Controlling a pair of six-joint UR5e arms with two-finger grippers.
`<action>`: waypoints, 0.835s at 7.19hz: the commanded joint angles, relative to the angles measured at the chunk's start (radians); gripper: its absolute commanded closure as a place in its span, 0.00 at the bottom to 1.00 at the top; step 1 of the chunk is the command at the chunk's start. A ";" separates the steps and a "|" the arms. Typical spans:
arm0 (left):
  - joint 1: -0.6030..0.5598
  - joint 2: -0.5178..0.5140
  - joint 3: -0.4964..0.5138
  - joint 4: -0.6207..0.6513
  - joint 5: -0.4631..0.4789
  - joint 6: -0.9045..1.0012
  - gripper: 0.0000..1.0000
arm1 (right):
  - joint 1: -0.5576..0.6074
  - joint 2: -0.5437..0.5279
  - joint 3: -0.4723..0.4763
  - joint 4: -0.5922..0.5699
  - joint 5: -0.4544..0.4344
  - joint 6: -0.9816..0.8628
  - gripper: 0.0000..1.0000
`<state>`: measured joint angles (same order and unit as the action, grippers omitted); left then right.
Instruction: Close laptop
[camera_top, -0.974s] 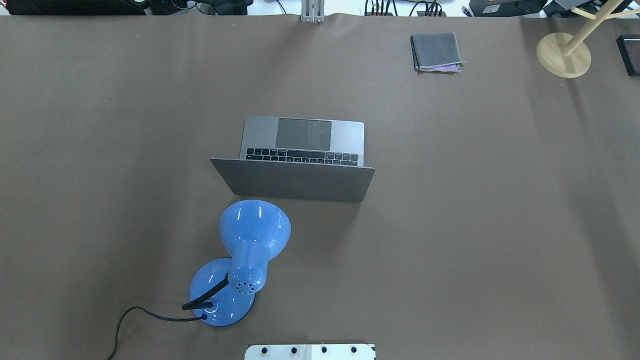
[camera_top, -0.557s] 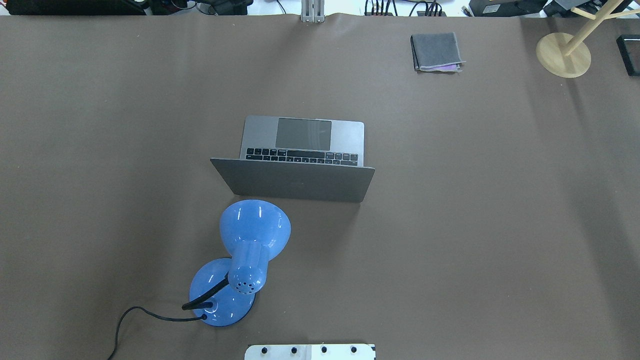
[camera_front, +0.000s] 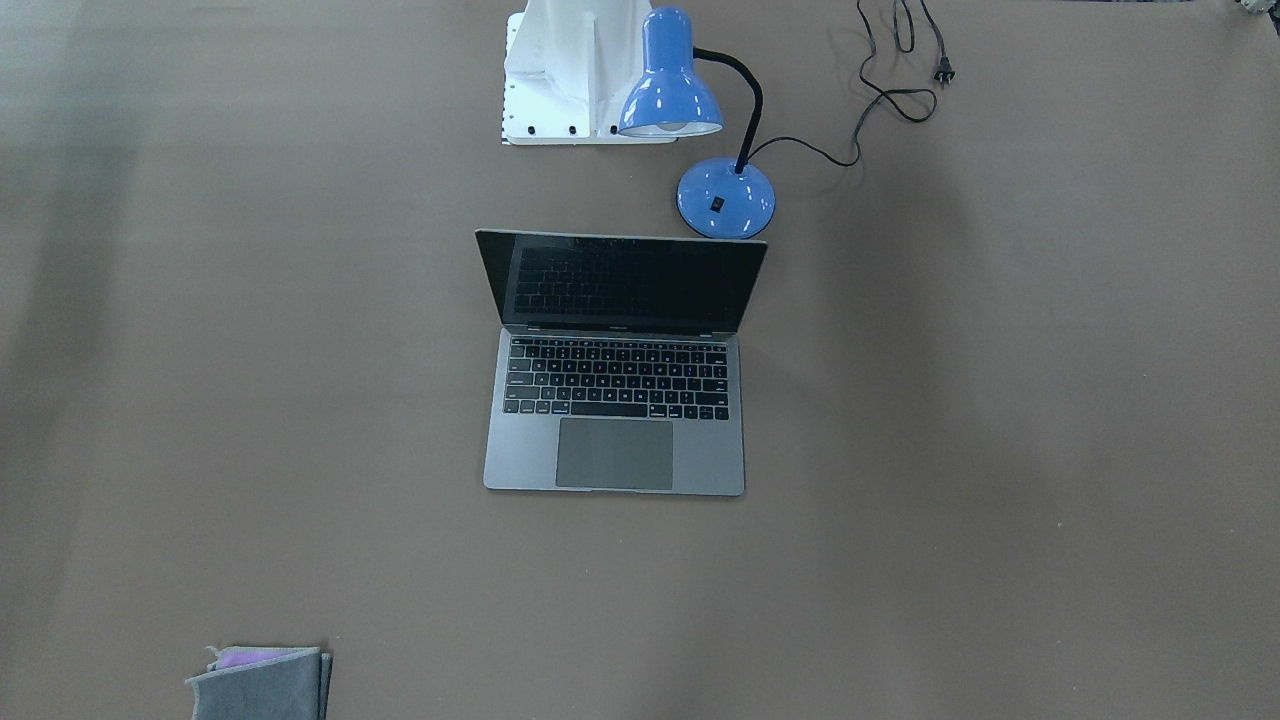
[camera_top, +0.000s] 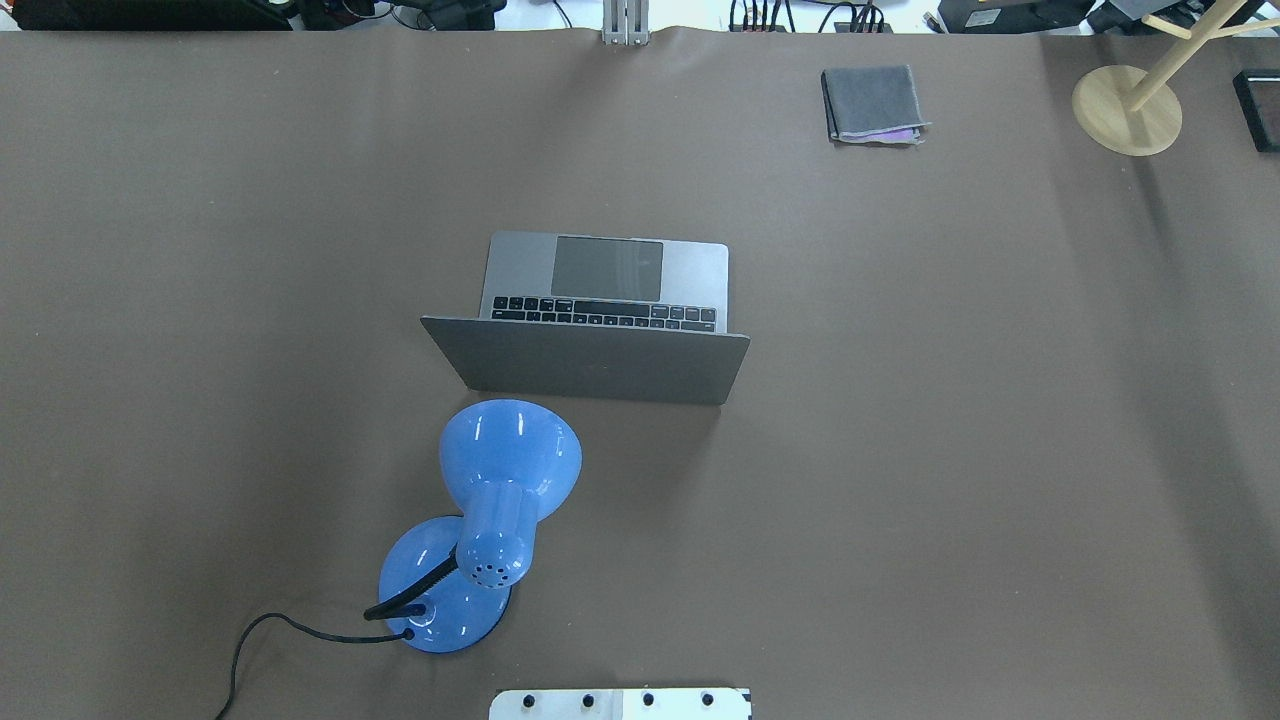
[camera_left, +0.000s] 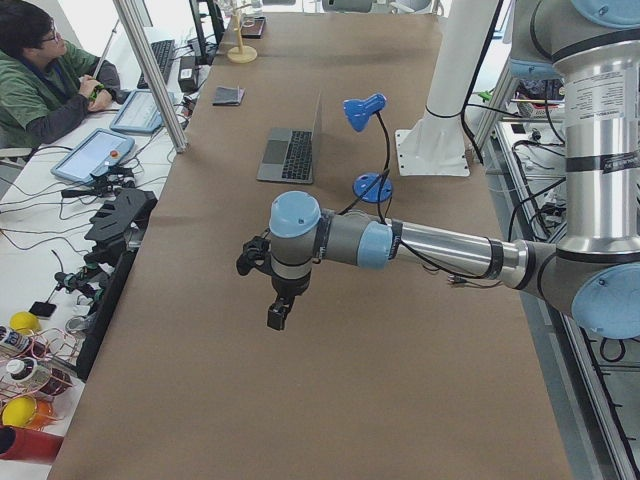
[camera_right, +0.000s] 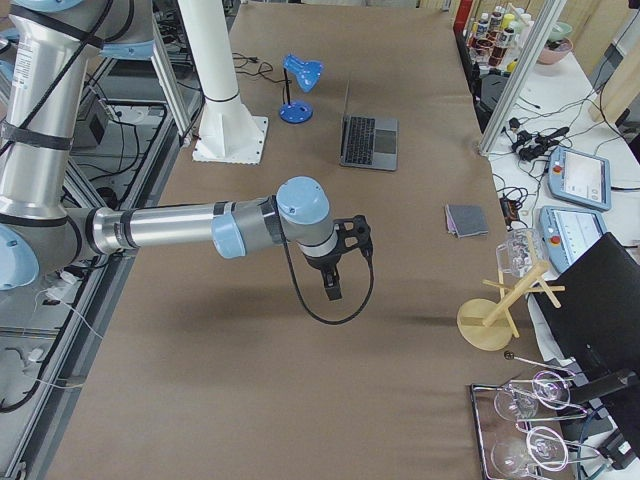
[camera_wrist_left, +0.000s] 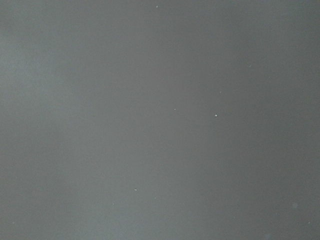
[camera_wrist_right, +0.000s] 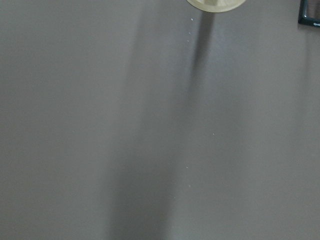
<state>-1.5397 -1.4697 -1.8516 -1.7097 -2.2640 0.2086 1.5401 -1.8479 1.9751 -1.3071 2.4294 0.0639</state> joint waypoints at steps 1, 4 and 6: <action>0.001 -0.041 0.087 -0.247 -0.002 -0.053 0.00 | -0.002 0.010 -0.002 0.100 0.039 0.022 0.00; 0.036 -0.047 0.097 -0.351 -0.084 -0.110 0.01 | -0.067 0.038 -0.009 0.098 0.040 0.049 0.01; 0.177 -0.086 0.091 -0.416 -0.098 -0.287 0.01 | -0.180 0.064 -0.007 0.194 0.031 0.269 0.02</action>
<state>-1.4397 -1.5370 -1.7588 -2.0834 -2.3477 0.0267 1.4302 -1.7948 1.9676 -1.1772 2.4676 0.2031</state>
